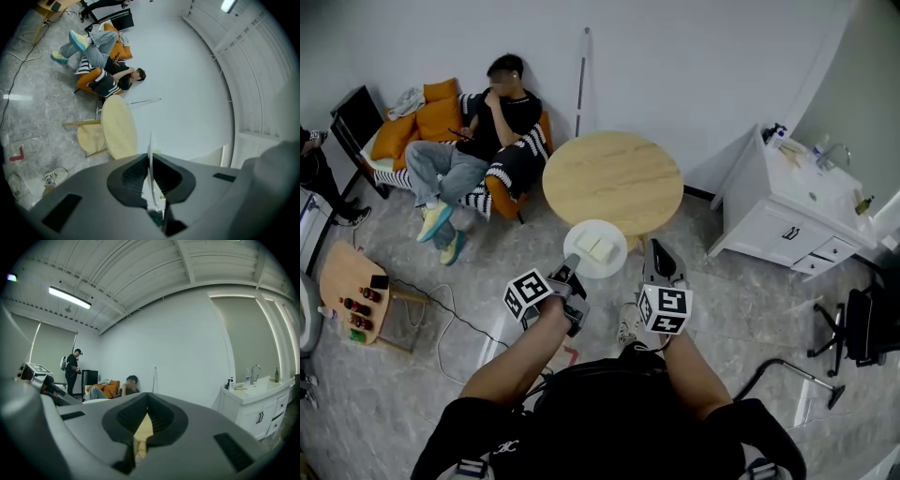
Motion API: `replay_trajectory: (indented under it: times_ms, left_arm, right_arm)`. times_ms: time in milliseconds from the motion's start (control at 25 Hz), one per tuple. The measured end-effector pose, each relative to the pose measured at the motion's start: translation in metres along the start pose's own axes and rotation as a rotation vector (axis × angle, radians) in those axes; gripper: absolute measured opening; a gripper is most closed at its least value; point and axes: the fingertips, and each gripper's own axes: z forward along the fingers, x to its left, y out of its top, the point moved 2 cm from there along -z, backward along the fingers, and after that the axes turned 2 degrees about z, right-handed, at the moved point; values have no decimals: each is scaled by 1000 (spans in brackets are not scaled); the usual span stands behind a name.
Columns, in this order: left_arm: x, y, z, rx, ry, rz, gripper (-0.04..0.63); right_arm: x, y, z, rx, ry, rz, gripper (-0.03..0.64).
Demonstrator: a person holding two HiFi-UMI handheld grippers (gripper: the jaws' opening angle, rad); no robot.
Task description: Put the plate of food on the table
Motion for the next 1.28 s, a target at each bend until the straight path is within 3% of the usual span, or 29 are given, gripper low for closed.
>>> replay_trajectory:
  times_ms: [800,1280]
  left_arm:
    - [8,26,116,19,30,-9,21]
    - [-3,44,193,14,45,-32,21]
  right_arm:
    - [-65,-23,101,59,13,56,8]
    - [-103,-12,176,81,54,44,8]
